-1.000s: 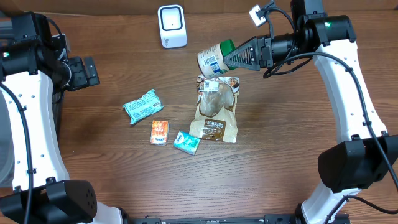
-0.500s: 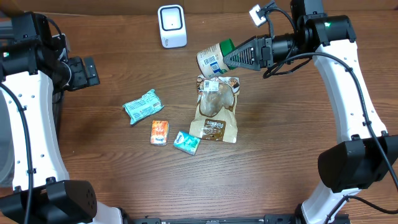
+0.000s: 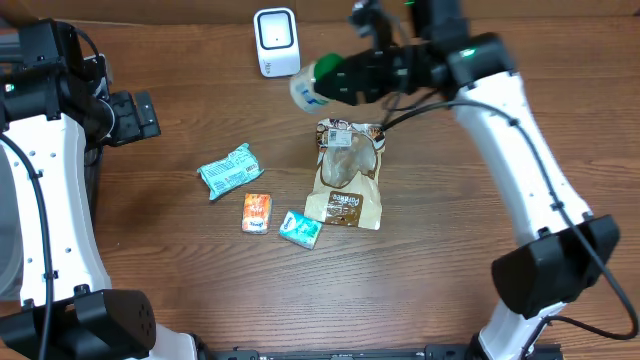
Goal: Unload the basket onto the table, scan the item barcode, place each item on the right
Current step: 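Lift the green-capped jar and hold it under the scanner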
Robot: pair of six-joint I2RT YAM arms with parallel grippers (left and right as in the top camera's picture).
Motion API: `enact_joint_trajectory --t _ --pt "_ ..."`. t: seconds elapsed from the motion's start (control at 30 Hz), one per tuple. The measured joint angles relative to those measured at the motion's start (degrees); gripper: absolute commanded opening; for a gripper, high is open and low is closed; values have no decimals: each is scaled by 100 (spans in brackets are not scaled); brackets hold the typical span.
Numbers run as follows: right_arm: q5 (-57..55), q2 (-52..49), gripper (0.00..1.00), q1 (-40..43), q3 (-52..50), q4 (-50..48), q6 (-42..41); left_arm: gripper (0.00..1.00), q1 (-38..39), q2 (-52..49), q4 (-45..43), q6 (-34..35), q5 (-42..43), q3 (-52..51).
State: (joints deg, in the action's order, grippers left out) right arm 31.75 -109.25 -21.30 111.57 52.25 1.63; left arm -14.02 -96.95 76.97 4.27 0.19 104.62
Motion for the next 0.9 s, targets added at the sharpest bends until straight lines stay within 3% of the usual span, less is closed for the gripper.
enact_joint_trajectory --t 0.2,0.33,0.67,0.9 --pt "-2837 -297 28 -833 -2 -1766 -46 99 0 -2 -2 0 -2 0" --pt "-3823 -815 30 -1003 -2 -3093 769 100 0 -2 -2 0 -2 0" --pt "-4415 -1937 33 -977 -9 -5390 3152 100 0 -2 -2 0 -2 0" --pt "-4153 -2553 27 -977 -9 -6269 4452 100 0 0 0 2 0 0"
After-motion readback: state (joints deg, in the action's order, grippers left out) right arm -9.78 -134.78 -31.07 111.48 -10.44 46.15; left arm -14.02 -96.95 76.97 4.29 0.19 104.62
